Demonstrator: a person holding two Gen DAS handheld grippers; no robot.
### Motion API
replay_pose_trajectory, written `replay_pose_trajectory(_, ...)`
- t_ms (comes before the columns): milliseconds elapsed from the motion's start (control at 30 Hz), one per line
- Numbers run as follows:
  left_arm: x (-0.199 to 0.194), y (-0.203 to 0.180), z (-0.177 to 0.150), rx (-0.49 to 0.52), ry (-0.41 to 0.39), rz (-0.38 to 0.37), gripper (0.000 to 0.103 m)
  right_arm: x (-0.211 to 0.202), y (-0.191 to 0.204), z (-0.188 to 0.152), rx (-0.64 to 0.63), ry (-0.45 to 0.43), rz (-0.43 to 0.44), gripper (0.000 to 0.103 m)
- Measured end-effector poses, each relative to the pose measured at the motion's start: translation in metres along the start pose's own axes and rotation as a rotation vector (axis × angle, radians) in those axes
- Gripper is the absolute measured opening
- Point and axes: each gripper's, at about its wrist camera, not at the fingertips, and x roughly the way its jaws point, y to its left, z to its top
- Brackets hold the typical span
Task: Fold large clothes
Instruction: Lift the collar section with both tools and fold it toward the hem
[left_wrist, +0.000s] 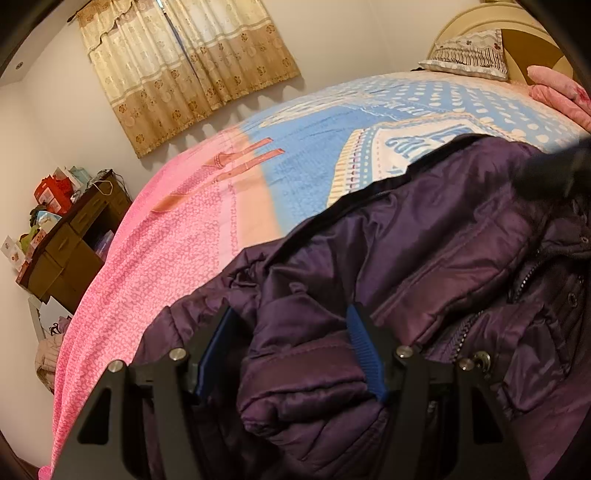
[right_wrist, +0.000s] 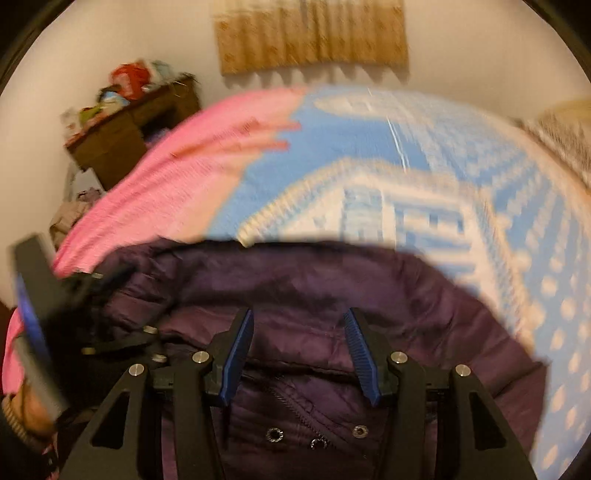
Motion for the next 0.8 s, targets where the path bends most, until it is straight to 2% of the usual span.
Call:
replay_pose_trajectory(167,0.001,0.003,0.0,-0.006,0.001,-0.007,0.065,0.013,-0.009,-0.008,0.038,0.017,0.041,0.053)
replay_pose_trajectory(800,0.004,0.002,0.001,-0.01,0.004,-0.008,0.067,0.03,-0.001,-0.011,0.014,0.001,-0.031,0.054)
